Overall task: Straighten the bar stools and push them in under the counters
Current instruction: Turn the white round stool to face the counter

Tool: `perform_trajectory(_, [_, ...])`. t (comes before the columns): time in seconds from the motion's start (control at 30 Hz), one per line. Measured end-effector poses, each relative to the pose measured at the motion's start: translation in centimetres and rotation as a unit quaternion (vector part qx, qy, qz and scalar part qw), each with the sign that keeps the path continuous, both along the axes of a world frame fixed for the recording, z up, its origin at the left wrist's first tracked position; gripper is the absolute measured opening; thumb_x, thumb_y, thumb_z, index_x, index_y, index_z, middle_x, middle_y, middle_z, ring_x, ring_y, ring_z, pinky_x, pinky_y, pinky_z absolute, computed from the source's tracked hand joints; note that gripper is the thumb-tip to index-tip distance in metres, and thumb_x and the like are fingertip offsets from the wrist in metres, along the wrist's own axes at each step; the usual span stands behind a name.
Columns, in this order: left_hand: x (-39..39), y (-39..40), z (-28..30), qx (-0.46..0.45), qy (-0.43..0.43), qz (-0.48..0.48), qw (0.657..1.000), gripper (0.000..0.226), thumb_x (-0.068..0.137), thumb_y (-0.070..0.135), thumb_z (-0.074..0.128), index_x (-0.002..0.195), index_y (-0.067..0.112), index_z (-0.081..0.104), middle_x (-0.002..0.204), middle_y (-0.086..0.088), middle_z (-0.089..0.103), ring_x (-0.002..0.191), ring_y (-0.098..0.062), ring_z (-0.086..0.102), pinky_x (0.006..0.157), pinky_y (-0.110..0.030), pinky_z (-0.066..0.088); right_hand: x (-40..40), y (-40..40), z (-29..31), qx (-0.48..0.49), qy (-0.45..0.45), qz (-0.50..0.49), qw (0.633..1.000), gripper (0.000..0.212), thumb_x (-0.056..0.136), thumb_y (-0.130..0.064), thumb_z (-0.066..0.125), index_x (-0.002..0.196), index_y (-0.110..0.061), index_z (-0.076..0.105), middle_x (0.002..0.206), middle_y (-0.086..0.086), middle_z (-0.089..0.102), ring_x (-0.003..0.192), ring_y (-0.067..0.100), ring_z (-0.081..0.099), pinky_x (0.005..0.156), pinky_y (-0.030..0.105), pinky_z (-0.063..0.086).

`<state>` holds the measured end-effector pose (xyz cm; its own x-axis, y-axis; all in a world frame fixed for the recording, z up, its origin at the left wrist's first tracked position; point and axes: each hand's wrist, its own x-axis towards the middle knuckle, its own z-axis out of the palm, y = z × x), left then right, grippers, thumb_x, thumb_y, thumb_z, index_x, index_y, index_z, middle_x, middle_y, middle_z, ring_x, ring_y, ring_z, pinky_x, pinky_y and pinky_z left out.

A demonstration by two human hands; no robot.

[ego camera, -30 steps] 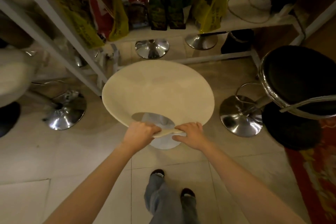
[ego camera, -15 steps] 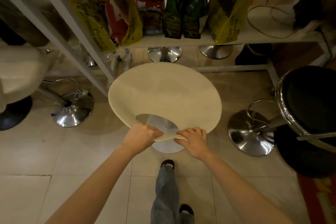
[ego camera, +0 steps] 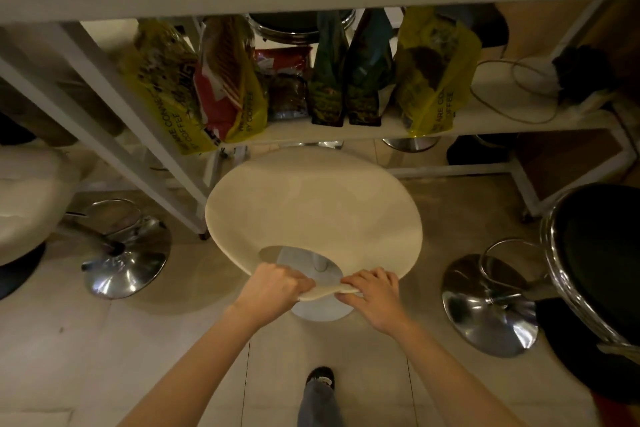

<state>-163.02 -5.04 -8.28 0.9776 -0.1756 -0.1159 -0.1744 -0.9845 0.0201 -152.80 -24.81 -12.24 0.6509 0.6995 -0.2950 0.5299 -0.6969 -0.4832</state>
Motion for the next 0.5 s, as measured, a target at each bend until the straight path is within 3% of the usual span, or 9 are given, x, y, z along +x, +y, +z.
perform_trajectory(0.1, [1.6, 1.5, -0.1, -0.005, -0.009, 0.005, 1.0, 0.03, 0.069, 0.022, 0.039, 0.067, 0.028, 0.067, 0.053, 0.009, 0.062, 0.041, -0.01, 0.053, 0.035, -0.019, 0.023, 1.7, 1.2, -0.2, 0.005, 0.001, 0.005, 1.0, 0.095, 0.056, -0.091, 0.006, 0.114, -0.039, 0.061, 0.108, -0.017, 0.059, 0.099, 0.009, 0.037, 0.074, 0.024, 0.01])
perform_trajectory(0.3, [4.6, 3.3, 0.4, -0.024, -0.029, 0.018, 0.999, 0.033, 0.066, 0.022, 0.036, 0.062, 0.028, 0.069, 0.051, 0.01, 0.062, 0.04, -0.009, 0.054, 0.031, -0.017, 0.025, 4.4, 3.4, 0.0, -0.014, 0.012, 0.004, 1.0, 0.039, 0.089, -0.061, 0.043, 0.116, -0.039, 0.059, 0.113, -0.017, 0.057, 0.105, 0.012, 0.038, 0.076, 0.026, 0.011])
perform_trajectory(0.5, [6.5, 4.9, 0.7, -0.017, -0.029, 0.023, 0.999, 0.034, 0.064, 0.022, 0.035, 0.059, 0.027, 0.068, 0.049, 0.01, 0.061, 0.039, -0.007, 0.054, 0.034, -0.016, 0.02, 6.2, 5.2, 0.3, -0.019, 0.013, -0.005, 1.0, 0.042, 0.088, -0.063, 0.041, 0.116, -0.038, 0.059, 0.113, -0.017, 0.057, 0.107, 0.012, 0.039, 0.076, 0.026, 0.011])
